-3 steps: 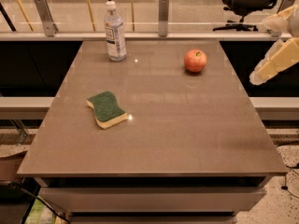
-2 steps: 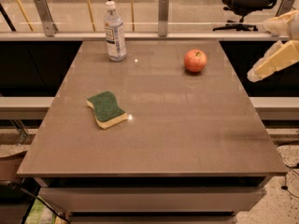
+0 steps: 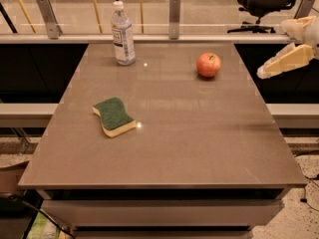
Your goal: Pick apple
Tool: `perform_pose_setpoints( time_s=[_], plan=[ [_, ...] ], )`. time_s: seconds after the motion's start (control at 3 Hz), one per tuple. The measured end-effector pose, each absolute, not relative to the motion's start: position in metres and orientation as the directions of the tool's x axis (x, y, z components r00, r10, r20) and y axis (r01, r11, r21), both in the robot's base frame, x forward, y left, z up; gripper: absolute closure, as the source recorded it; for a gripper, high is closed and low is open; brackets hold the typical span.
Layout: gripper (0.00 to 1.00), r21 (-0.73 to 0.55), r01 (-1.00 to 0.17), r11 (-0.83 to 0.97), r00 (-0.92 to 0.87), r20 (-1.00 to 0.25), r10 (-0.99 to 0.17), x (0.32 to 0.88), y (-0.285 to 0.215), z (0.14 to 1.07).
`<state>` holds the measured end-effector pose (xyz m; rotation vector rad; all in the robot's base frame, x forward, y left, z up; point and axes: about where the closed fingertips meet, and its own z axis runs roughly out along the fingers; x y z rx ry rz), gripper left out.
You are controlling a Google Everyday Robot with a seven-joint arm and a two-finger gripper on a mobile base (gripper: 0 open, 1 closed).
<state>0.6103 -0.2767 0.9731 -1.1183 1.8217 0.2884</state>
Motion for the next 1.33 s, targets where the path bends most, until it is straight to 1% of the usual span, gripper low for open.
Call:
perform_pose_setpoints(
  time_s=[0.33, 0.67, 1.0, 1.33],
  plan=[
    [0.00, -0.234, -0.762, 0.603, -0.145, -0.847, -0.512, 0.636, -0.284, 0.960],
    [0.00, -0.234, -0.762, 0.603, -0.145, -0.847, -0.512, 0.636, -0.284, 0.960],
    [0.00, -0.226, -0.768, 0.600, -0.132, -0.860, -0.493, 0.640, -0.275, 0.958],
    [0.00, -0.202, -0.788, 0.582, -0.106, -0.886, -0.451, 0.656, -0.261, 0.951]
  ],
)
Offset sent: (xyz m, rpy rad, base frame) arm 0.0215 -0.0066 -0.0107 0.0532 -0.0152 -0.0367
